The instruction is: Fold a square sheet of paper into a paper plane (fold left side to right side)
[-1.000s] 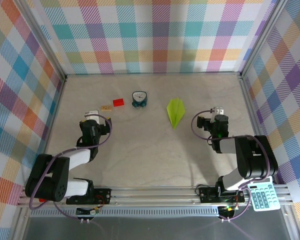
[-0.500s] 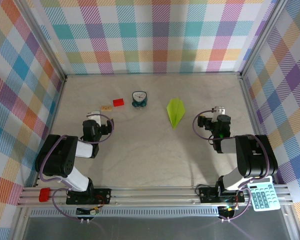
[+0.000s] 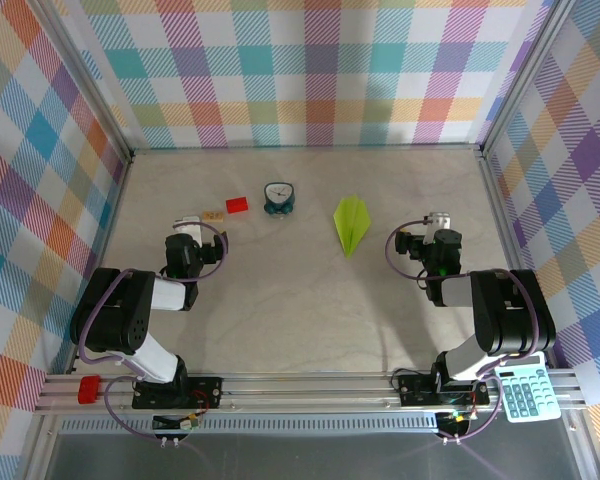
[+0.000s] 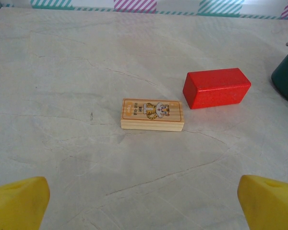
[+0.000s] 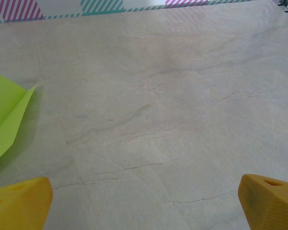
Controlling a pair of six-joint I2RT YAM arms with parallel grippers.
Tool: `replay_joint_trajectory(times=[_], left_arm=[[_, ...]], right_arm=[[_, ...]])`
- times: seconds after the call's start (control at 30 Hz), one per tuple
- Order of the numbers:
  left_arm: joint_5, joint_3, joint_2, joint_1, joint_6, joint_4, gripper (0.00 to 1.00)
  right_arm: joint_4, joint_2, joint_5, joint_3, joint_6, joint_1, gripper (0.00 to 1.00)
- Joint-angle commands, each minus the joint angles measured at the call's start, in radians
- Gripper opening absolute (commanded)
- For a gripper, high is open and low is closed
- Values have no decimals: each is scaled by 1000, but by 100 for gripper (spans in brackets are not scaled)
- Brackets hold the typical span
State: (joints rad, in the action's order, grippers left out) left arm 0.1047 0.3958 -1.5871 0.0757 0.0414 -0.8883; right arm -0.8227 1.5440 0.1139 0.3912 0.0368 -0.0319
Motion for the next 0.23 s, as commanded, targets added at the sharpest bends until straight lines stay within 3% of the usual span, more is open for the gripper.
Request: replay_joint_trajectory(times=[0.0, 0.2], left_arm=[[-7, 11, 0, -10, -11, 7, 100], [-8, 11, 0, -10, -9, 7, 100]], right_arm=[[-30, -4, -19, 12, -4, 5, 99], [-33, -5, -18, 9, -6, 5, 99]])
